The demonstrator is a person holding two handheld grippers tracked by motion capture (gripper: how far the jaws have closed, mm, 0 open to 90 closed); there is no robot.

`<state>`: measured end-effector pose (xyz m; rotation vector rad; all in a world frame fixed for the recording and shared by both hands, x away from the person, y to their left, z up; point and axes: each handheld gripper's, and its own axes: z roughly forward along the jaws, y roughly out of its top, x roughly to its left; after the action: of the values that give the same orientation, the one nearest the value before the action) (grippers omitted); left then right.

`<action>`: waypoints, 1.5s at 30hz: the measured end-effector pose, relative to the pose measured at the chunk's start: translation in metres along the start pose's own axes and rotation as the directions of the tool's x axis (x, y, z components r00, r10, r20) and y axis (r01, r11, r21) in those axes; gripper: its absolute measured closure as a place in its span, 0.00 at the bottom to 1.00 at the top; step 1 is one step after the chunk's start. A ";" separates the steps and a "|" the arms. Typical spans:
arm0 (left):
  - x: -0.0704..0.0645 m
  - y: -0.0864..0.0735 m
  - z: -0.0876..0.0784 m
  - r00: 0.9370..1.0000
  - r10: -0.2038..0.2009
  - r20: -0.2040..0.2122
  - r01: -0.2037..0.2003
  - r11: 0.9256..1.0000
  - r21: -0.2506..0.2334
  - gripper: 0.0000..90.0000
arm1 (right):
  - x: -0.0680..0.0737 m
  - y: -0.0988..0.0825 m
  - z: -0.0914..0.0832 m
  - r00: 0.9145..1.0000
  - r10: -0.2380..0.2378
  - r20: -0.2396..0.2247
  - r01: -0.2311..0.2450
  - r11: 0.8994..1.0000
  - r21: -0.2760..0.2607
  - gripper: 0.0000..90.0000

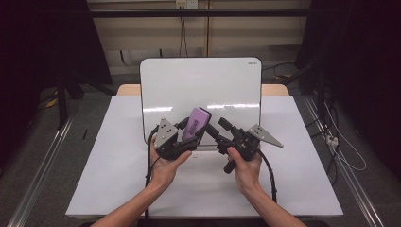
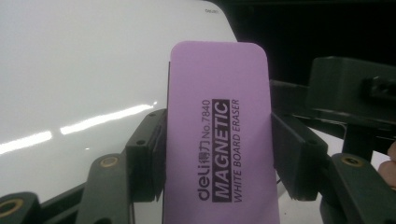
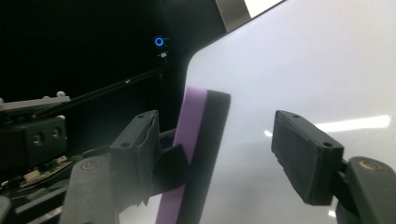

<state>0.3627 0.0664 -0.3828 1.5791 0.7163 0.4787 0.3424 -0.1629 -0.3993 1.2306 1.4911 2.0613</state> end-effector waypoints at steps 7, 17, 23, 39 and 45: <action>-0.001 -0.002 0.000 1.000 0.005 0.001 -0.005 1.000 0.002 0.46 | 0.000 0.001 0.004 1.000 0.024 -0.011 -0.024 1.000 -0.017 0.45; -0.003 -0.004 0.004 1.000 0.002 0.024 -0.002 1.000 0.008 0.46 | 0.001 -0.002 0.014 0.997 0.081 -0.021 -0.082 0.996 -0.031 0.57; -0.003 -0.004 0.005 0.999 0.019 0.030 -0.019 1.000 0.009 0.46 | 0.001 -0.004 0.014 0.997 0.075 -0.010 -0.076 0.997 -0.030 0.69; -0.005 -0.011 0.005 0.999 0.015 0.032 -0.017 0.997 0.074 0.30 | 0.002 -0.001 0.007 1.000 -0.003 -0.012 0.002 1.000 -0.019 0.74; 0.001 -0.011 0.001 0.999 0.041 0.034 -0.045 0.988 0.145 0.18 | -0.003 0.004 0.002 0.999 -0.050 0.008 0.050 0.999 -0.005 0.74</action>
<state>0.3627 0.0666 -0.3939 1.7384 0.7077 0.4406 0.3468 -0.1657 -0.3971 1.1866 1.4965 2.0245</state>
